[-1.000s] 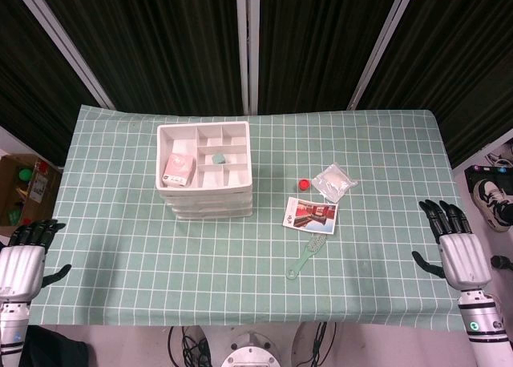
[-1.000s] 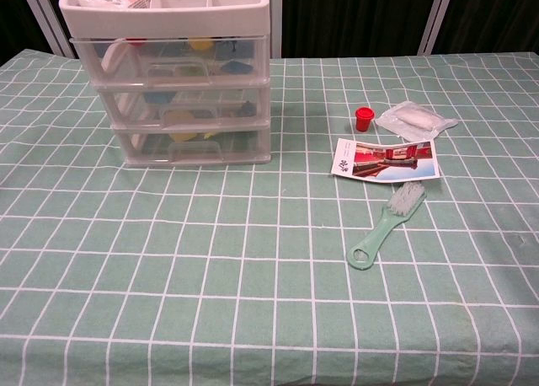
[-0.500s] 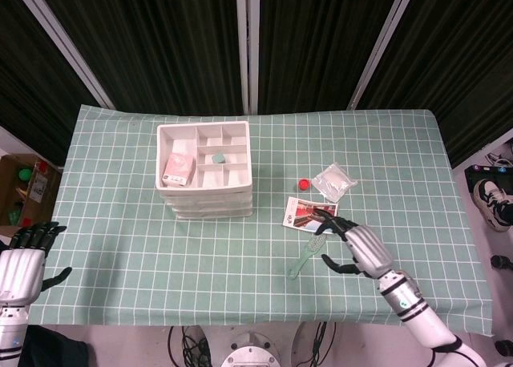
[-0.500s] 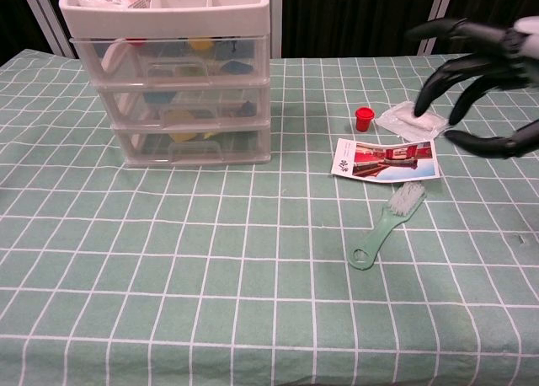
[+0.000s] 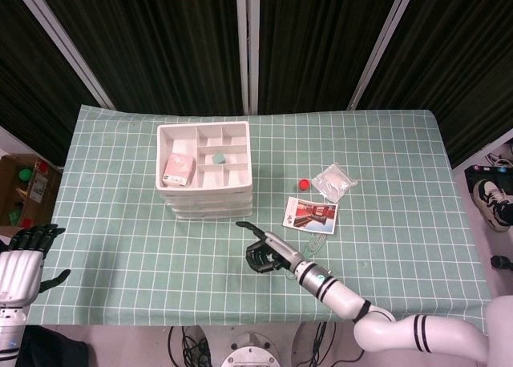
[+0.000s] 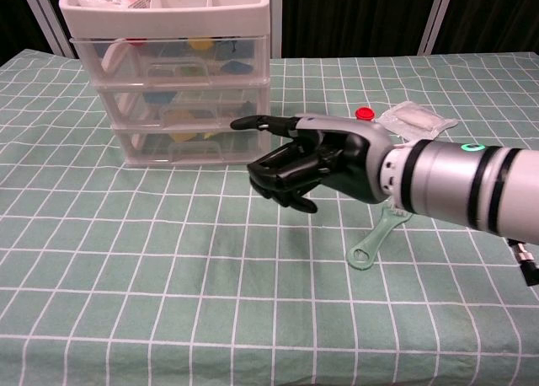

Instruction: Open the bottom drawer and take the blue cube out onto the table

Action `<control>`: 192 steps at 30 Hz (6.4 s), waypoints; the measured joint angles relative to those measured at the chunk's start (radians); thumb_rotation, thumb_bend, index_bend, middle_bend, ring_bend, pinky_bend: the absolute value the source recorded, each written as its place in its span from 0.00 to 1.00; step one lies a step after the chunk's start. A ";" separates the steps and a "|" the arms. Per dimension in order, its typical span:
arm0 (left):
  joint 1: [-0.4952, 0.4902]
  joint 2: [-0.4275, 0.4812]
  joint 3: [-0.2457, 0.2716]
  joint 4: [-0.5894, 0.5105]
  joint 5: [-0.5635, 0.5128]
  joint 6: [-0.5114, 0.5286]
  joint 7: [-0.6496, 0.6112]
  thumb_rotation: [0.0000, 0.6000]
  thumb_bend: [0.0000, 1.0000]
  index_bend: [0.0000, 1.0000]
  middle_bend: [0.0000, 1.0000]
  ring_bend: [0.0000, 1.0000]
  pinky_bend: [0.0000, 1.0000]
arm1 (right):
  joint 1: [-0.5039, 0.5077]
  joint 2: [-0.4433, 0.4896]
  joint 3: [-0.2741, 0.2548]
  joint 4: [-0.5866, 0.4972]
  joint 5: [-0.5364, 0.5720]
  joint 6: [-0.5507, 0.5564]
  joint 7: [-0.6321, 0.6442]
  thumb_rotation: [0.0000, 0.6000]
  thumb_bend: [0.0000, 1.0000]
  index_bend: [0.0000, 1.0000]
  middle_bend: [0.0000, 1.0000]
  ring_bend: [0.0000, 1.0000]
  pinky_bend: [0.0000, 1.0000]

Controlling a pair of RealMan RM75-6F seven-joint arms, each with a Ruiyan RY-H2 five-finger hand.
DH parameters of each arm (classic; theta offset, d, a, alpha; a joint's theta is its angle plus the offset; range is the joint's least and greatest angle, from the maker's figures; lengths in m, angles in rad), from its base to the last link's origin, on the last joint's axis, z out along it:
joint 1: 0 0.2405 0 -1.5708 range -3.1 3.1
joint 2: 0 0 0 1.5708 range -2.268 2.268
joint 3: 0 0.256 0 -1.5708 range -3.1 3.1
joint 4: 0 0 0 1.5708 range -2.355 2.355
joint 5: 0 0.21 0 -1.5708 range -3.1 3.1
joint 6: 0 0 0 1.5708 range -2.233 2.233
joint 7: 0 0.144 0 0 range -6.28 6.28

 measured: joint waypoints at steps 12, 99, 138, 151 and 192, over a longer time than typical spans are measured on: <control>-0.005 -0.003 -0.007 0.015 -0.003 -0.004 -0.022 1.00 0.05 0.24 0.21 0.18 0.20 | 0.101 -0.208 0.129 0.221 0.101 -0.117 0.149 1.00 0.51 0.00 0.67 0.70 0.84; 0.002 -0.006 -0.013 0.034 -0.018 -0.008 -0.044 1.00 0.05 0.24 0.21 0.18 0.20 | 0.163 -0.072 0.034 0.068 0.136 0.156 -0.640 1.00 0.61 0.04 0.65 0.69 0.86; 0.003 -0.017 -0.012 0.047 -0.021 -0.009 -0.050 1.00 0.05 0.24 0.21 0.18 0.20 | 0.233 0.071 0.024 -0.043 0.314 0.017 -0.582 1.00 0.61 0.28 0.67 0.70 0.88; 0.004 -0.018 -0.010 0.043 -0.021 -0.010 -0.046 1.00 0.05 0.24 0.20 0.18 0.20 | 0.193 0.163 -0.033 -0.166 0.218 -0.020 -0.518 1.00 0.61 0.25 0.67 0.70 0.88; 0.043 -0.023 -0.011 0.047 -0.024 0.046 -0.059 1.00 0.05 0.24 0.20 0.18 0.20 | 0.524 0.143 -0.048 -0.008 -0.033 0.057 -1.207 1.00 0.24 0.24 0.86 0.90 1.00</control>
